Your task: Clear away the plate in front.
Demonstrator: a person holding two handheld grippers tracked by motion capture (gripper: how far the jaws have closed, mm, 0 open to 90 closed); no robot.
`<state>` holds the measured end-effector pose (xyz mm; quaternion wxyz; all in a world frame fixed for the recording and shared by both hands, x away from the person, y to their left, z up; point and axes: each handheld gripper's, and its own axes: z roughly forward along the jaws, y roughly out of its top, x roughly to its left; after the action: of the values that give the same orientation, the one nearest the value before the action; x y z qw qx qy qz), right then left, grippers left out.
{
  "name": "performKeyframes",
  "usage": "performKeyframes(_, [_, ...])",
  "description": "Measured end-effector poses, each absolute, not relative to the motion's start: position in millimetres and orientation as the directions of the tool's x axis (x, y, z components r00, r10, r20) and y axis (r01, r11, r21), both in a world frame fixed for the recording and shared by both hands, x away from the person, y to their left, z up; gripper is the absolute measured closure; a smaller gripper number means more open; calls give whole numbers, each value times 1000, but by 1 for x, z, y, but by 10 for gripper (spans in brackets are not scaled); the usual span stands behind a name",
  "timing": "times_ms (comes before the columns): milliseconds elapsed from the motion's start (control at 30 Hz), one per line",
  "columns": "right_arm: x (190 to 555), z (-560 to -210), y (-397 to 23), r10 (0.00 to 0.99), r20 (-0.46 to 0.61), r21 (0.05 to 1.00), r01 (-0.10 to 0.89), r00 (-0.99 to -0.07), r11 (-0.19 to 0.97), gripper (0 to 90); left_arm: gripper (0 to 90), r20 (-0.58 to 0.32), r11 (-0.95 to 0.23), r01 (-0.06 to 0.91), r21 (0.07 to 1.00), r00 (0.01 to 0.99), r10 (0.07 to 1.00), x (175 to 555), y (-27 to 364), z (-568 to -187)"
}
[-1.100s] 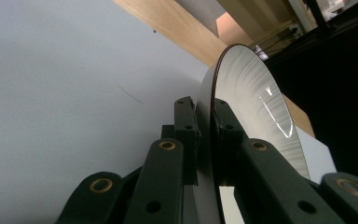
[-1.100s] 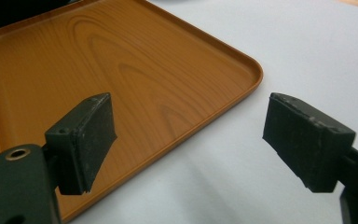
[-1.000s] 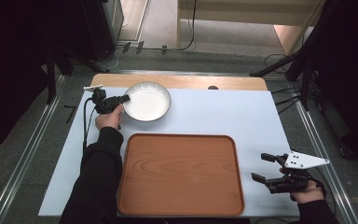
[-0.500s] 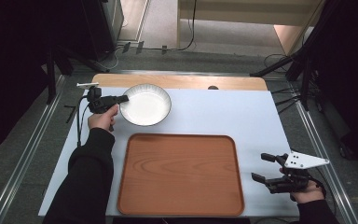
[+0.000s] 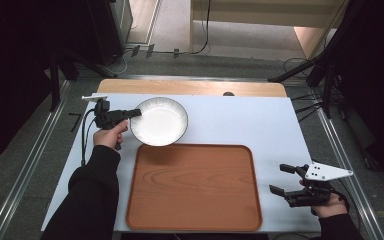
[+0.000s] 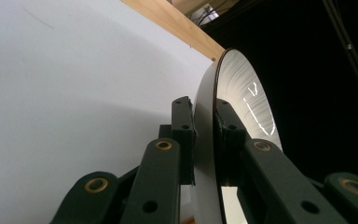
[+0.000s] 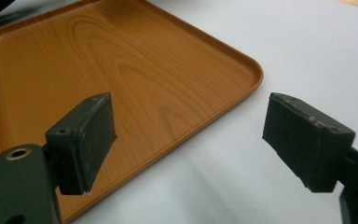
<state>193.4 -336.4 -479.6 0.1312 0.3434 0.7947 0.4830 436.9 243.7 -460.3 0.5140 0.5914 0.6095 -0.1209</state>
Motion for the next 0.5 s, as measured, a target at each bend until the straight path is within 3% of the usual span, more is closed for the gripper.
performKeyframes(500, [194, -479, -336, 671, 120, 858, 416, -732, 300, 174, 814, -776, 229, 860, 456, 257, 576, 411, 238, -470])
